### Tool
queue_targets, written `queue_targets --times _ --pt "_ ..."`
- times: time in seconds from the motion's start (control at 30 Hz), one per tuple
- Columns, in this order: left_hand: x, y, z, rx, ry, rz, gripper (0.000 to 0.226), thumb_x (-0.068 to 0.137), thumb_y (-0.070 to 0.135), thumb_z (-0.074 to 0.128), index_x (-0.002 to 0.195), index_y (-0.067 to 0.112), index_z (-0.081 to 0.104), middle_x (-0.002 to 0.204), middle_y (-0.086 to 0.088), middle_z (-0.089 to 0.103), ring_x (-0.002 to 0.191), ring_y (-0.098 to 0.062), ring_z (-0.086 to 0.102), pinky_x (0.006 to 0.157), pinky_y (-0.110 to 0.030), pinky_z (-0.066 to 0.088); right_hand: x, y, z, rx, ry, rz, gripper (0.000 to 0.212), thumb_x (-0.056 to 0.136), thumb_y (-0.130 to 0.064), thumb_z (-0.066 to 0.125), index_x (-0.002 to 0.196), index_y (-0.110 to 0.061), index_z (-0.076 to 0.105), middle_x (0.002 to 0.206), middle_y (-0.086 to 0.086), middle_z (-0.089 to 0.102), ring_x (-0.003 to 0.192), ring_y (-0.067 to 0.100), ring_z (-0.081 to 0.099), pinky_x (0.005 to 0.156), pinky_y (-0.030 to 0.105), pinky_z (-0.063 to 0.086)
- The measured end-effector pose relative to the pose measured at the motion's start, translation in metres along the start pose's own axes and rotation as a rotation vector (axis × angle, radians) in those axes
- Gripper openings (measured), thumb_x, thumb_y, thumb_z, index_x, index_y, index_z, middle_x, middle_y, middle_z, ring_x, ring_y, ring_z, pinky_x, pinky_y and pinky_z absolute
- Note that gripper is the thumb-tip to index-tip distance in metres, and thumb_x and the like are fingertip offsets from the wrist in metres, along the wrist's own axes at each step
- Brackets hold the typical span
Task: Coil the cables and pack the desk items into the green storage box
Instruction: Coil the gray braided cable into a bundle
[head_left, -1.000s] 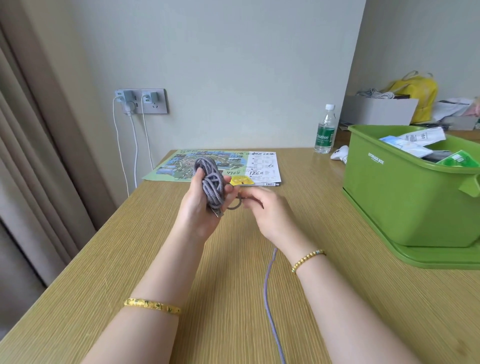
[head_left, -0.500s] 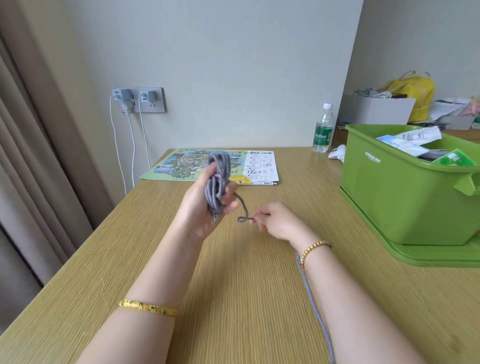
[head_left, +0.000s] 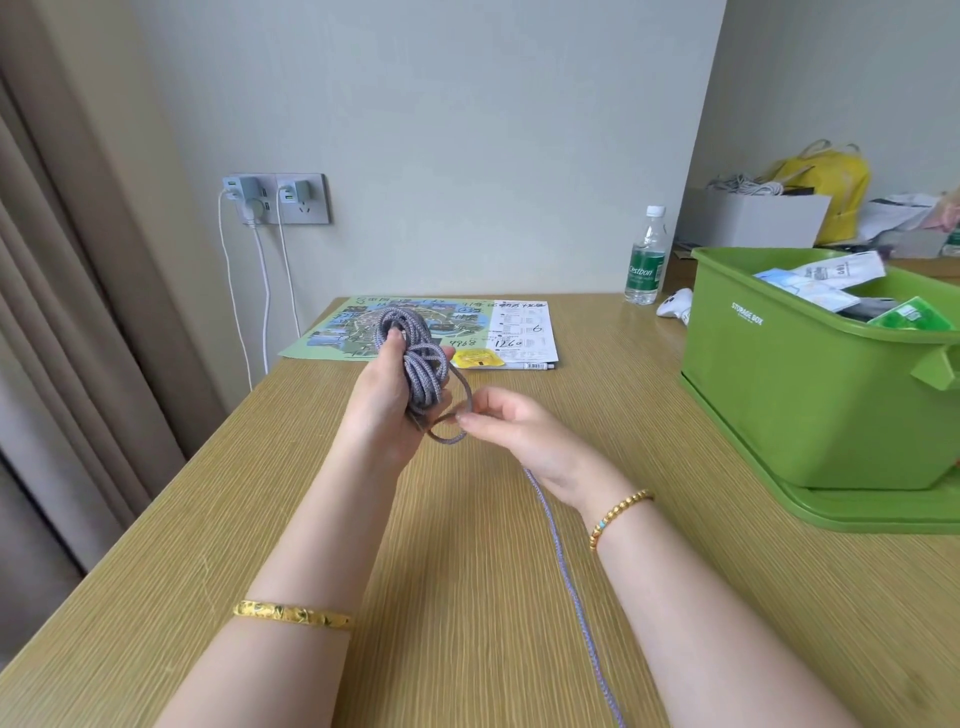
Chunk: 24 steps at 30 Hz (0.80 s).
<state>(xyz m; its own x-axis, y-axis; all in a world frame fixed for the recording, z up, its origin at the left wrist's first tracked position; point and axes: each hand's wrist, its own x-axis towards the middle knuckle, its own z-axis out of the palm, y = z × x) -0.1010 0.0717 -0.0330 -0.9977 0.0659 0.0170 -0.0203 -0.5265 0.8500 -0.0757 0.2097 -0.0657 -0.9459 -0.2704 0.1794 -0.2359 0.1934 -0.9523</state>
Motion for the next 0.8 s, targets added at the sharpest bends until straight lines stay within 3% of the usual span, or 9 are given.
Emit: queue_targets --times 0.07,0.13,0.23,0.3,0.4,0.47,0.53,0.7,0.8 --pt "0.001 0.001 -0.002 0.154 0.054 0.026 0.032 0.1 0.038 0.034 0.095 0.015 0.055 0.06 0.006 0.07 0.038 -0.004 0.053 0.04 -0.013 0.041 0.002 -0.001 -0.004 0.129 0.054 -0.01 0.026 0.094 -0.018 0.05 0.069 -0.018 0.057 0.093 -0.002 0.065 0.104 0.015 0.057 0.099 0.029 0.035" --pt "0.001 0.001 -0.005 0.347 0.081 0.065 0.026 0.099 0.037 0.036 0.091 0.02 0.055 0.065 0.009 0.072 0.038 -0.005 0.051 0.044 -0.017 0.038 0.002 -0.005 -0.013 0.371 0.128 0.005 0.034 0.097 -0.019 0.044 0.063 -0.015 0.051 0.082 -0.001 0.068 0.086 0.014 0.064 0.089 0.026 0.047" --pt "-0.004 0.003 -0.007 0.476 -0.127 0.028 0.029 0.098 0.037 0.04 0.089 0.018 0.06 0.069 0.004 0.072 0.041 -0.009 0.049 0.047 -0.022 0.032 0.002 -0.006 -0.028 0.548 0.364 0.156 0.033 0.097 -0.02 0.046 0.065 -0.012 0.046 0.063 0.002 0.062 0.044 0.009 0.054 0.071 0.031 0.056" --pt "-0.009 0.001 -0.004 0.452 -0.292 -0.002 0.033 0.098 0.037 0.038 0.089 0.016 0.062 0.069 0.003 0.07 0.049 -0.009 0.052 0.044 -0.02 0.037 0.001 -0.005 -0.031 0.483 0.446 0.257 0.027 0.095 -0.021 0.049 0.07 -0.01 0.048 0.058 0.002 0.054 0.034 0.007 0.038 0.063 0.032 0.056" --pt "-0.01 -0.003 0.003 0.229 -0.263 -0.015 0.036 0.099 0.036 0.034 0.1 0.012 0.061 0.081 0.0 0.069 0.07 -0.007 0.064 0.058 -0.021 0.054 -0.001 -0.005 -0.025 0.263 0.321 0.315 0.028 0.093 -0.031 0.052 0.072 -0.012 0.052 0.059 0.001 0.052 0.031 0.005 0.03 0.051 0.025 0.051" --pt "-0.007 -0.006 0.004 0.037 -0.239 -0.03 0.039 0.1 0.037 0.03 0.116 0.011 0.054 0.096 -0.006 0.069 0.089 -0.014 0.066 0.077 -0.027 0.055 -0.001 -0.007 -0.018 0.141 0.19 0.301 0.033 0.091 -0.041 0.052 0.07 -0.015 0.051 0.055 -0.004 0.053 0.031 0.005 0.028 0.047 0.022 0.048" --pt "-0.007 -0.007 0.004 -0.02 -0.273 -0.01 0.042 0.1 0.04 0.026 0.12 0.012 0.051 0.098 -0.01 0.071 0.093 -0.021 0.068 0.081 -0.028 0.055 -0.002 -0.007 -0.012 0.063 0.087 0.278 0.036 0.09 -0.048 0.051 0.07 -0.018 0.049 0.052 -0.007 0.052 0.031 0.005 0.028 0.045 0.02 0.046" --pt "-0.003 -0.012 0.004 0.024 -0.135 0.013 0.04 0.099 0.041 0.032 0.103 0.008 0.054 0.068 -0.003 0.065 0.056 -0.014 0.065 0.08 -0.034 0.052 -0.007 -0.007 0.003 -0.05 -0.103 0.232 0.034 0.092 -0.048 0.047 0.072 -0.021 0.046 0.055 -0.007 0.035 0.037 0.005 0.025 0.04 0.018 0.037" --pt "0.002 -0.013 0.0 0.028 -0.007 0.013 0.045 0.098 0.046 0.032 0.107 0.007 0.052 0.07 -0.004 0.057 0.048 -0.011 0.058 0.055 -0.025 0.053 -0.01 -0.013 0.001 0.004 -0.116 0.223 0.036 0.089 -0.05 0.048 0.07 -0.021 0.041 0.05 -0.012 0.028 0.038 0.003 0.019 0.034 0.015 0.017"
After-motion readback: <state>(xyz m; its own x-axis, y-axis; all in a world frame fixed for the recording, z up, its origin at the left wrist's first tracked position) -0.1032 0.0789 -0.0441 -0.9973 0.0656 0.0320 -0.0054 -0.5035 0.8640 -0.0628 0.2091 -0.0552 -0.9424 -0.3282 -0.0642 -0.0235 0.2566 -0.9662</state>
